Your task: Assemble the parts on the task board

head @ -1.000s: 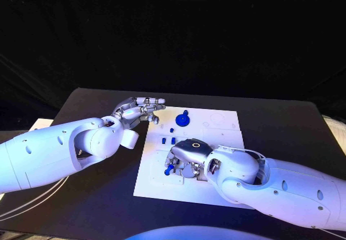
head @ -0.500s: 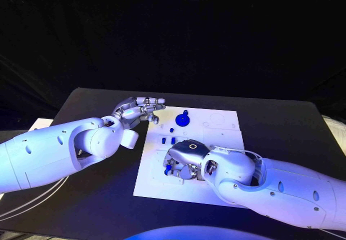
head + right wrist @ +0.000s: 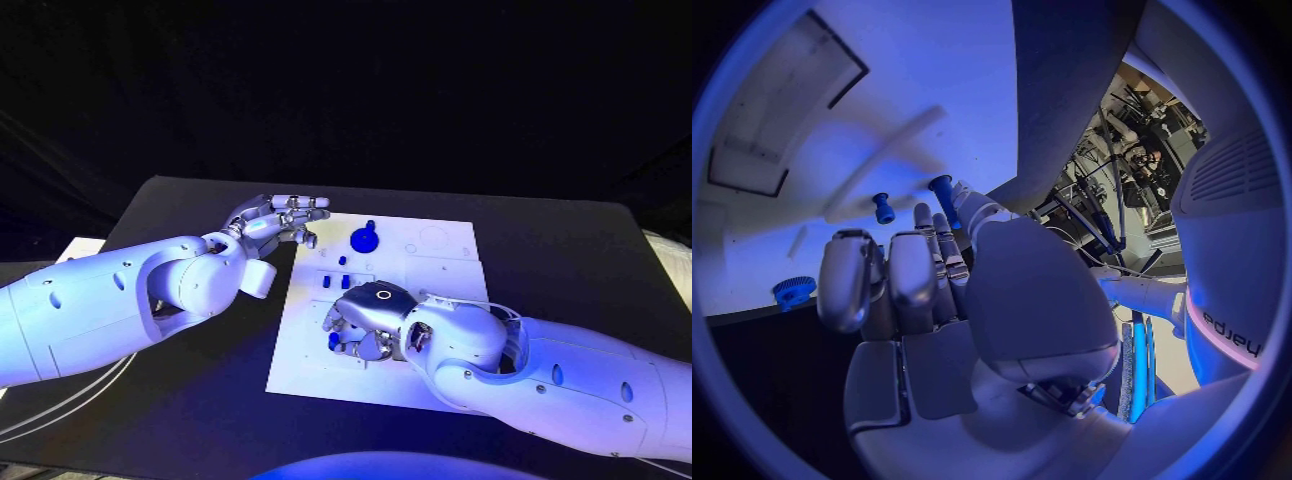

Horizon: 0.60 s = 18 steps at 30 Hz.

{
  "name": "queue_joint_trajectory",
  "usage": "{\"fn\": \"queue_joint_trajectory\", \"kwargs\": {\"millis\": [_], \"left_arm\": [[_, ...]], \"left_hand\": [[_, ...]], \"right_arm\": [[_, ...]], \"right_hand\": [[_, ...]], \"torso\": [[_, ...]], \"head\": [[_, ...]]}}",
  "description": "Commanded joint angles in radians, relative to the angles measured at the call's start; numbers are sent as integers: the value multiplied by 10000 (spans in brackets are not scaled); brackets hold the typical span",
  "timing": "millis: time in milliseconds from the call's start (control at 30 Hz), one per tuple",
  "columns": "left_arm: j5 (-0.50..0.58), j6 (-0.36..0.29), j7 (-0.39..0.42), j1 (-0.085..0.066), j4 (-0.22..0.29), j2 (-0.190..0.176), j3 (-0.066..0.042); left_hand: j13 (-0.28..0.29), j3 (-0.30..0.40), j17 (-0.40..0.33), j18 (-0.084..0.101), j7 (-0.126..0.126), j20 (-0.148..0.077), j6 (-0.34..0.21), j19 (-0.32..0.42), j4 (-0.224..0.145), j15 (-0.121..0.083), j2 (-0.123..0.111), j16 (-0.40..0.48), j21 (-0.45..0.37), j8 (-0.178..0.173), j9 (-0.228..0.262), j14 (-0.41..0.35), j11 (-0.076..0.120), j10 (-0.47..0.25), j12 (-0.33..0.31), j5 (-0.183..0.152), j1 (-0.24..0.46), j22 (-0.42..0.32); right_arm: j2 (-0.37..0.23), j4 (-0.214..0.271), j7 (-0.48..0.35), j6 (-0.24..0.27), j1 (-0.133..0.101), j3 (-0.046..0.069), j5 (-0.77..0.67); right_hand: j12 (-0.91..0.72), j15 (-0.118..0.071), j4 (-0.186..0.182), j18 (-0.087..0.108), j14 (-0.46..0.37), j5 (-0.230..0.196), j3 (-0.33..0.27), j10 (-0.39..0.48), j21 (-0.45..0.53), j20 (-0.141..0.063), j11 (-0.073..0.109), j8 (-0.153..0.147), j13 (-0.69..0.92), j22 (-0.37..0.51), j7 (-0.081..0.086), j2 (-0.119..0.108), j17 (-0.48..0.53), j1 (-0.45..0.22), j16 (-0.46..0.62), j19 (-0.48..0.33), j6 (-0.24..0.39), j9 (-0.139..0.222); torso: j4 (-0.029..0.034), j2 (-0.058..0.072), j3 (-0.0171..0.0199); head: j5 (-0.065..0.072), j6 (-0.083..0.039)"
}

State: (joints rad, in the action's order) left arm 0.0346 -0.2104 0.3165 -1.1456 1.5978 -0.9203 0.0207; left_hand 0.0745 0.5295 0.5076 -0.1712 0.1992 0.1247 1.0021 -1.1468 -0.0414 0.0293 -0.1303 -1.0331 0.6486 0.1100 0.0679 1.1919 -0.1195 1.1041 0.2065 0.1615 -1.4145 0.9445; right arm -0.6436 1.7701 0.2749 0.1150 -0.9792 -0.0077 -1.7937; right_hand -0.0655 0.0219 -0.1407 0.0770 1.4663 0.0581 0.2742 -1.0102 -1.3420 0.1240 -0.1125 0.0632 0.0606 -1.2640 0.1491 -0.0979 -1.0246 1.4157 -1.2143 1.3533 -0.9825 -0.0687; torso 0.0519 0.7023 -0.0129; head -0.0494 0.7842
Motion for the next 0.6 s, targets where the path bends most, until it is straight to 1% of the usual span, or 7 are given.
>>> {"fn": "queue_joint_trajectory", "kwargs": {"millis": [33,200,333,433,467,567,600], "left_arm": [[-29,187,31,1,14,11,-6],[-29,206,21,1,6,0,-6],[-29,220,10,1,6,-26,-5],[-29,220,10,2,12,-47,-5],[-29,223,9,2,13,-52,-4],[-29,231,4,2,17,-68,-3],[-29,230,3,2,17,-72,-3]], "left_hand": [[-13,-17,-10,-115,2,-36,-43,48,-69,-39,-38,9,20,3,-6,-43,-6,-86,61,50,-27,11],[-13,-17,-10,-115,2,-36,-43,48,-69,-39,-38,9,20,3,-6,-43,-6,-86,61,50,-27,11],[-13,-17,-10,-115,2,-36,-43,48,-69,-39,-38,9,20,3,-6,-43,-6,-86,61,50,-27,11],[-13,-17,-10,-115,2,-36,-43,48,-69,-39,-38,9,20,3,-6,-43,-6,-86,61,50,-27,11],[-13,-17,-10,-115,2,-36,-43,48,-69,-39,-38,9,20,3,-6,-43,-6,-86,61,50,-27,11],[-13,-17,-10,-115,2,-36,-43,48,-69,-39,-38,9,20,3,-6,-43,-6,-86,61,50,-27,11],[-13,-17,-10,-115,2,-36,-43,48,-69,-39,-38,9,20,3,-6,-43,-6,-86,61,50,-27,11]], "right_arm": [[-68,47,37,645,15,-2,-154],[-445,278,-105,1540,28,34,-92],[-1099,674,-353,2235,12,186,559],[-1784,1049,-518,2577,-85,314,1659],[-2062,1179,-542,2642,-151,344,2157],[-2908,1529,-464,2708,-344,399,3482],[-3179,1635,-377,2689,-387,409,3777]], "right_hand": [[22,102,2,73,73,-17,-244,614,158,90,-108,-19,13,186,-6,-129,164,-48,136,-125,310,29],[-75,173,34,98,36,-8,-602,916,239,172,-190,-25,37,278,-7,-163,307,9,208,-187,607,28],[-275,145,19,118,1,-25,-922,672,297,170,-138,-8,65,343,8,-230,436,49,286,-228,683,14],[-500,67,-22,117,0,-4,-1157,297,305,109,-28,31,77,346,108,-182,486,77,311,-219,535,-17],[-646,23,-43,118,-1,8,-1211,22,300,81,29,64,108,340,127,-143,508,71,325,-210,434,-34],[-1306,-112,-166,65,57,260,-1244,-1363,132,-32,196,320,313,127,181,99,371,48,222,-39,-181,-140],[-1513,-183,-212,20,122,399,-1250,-1832,-15,-83,292,356,405,-56,134,132,169,45,70,98,-292,-150]], "torso": [[-2,-2,8],[-2,-6,9],[-41,-21,-5],[-66,-29,-12],[-81,-40,-16],[-123,-66,-31],[-151,-76,-39]], "head": [[14,-12],[70,-53],[148,-101],[195,-142],[225,-154],[413,-212],[459,-224]]}}
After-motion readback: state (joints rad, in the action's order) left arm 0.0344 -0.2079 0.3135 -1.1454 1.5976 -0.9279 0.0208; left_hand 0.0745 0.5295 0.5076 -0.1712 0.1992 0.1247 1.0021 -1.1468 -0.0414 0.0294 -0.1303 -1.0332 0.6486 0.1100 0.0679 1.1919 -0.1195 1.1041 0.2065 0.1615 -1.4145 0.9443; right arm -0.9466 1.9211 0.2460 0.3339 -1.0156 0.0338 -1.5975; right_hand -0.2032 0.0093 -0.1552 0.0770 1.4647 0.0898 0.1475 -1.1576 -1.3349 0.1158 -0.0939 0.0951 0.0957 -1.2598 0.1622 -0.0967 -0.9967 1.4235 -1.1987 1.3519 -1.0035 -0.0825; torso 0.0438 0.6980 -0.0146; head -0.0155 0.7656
